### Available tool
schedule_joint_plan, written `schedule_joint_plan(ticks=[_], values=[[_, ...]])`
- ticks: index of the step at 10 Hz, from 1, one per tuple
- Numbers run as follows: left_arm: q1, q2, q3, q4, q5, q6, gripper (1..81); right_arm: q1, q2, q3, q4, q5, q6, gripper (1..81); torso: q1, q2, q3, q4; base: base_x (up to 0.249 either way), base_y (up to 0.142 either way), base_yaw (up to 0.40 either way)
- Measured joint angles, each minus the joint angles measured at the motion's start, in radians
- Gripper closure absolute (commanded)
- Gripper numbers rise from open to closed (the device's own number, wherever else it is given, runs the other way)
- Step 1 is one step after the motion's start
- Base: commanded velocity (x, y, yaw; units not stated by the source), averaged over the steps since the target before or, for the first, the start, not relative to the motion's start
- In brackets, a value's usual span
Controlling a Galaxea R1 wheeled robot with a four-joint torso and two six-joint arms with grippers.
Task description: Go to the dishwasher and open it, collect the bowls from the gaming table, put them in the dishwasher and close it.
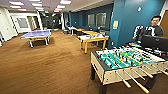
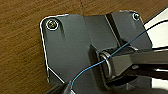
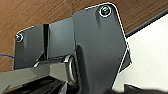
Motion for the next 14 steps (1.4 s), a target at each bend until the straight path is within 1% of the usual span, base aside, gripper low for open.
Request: schedule_joint_plan(ticks=[7,14], values=[[0.001,-0.002,0.000,0.000,0.001,0.000,1.0,0.000,0.002,0.000,0.000,-0.001,0.000,1.0,-0.001,0.000,0.000,0.000,0.117,0.000,0.000],[0.001,-0.002,0.000,0.000,0.001,0.000,1.0,0.000,0.001,0.000,0.000,0.000,0.000,1.0,-0.001,0.000,0.000,0.000,0.146,0.000,0.000]])
